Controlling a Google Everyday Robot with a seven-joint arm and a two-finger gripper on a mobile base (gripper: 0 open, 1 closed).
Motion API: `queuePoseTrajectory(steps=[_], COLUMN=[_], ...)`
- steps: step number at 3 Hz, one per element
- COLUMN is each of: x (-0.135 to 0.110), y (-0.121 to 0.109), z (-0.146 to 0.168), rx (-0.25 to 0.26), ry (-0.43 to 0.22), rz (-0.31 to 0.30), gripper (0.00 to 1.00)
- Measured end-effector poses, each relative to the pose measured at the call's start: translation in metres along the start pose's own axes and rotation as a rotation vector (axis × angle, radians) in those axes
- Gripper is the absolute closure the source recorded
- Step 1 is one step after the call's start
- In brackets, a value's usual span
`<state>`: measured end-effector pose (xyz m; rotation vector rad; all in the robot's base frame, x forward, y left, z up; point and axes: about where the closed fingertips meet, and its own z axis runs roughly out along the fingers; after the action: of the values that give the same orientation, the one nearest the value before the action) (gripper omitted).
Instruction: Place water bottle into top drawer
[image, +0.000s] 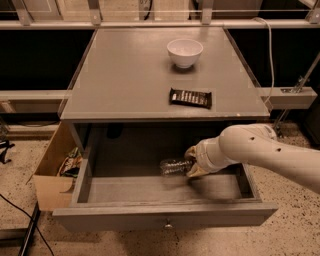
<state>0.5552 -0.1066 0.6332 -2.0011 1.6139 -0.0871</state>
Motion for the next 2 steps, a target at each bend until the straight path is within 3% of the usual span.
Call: queuePoseTrajectory(steps=[2], x=[0.0058], y=[-0.0031], z=[0.0118], rx=[-0.028], ry=[0.0], rz=[0.024], gripper=[1.0])
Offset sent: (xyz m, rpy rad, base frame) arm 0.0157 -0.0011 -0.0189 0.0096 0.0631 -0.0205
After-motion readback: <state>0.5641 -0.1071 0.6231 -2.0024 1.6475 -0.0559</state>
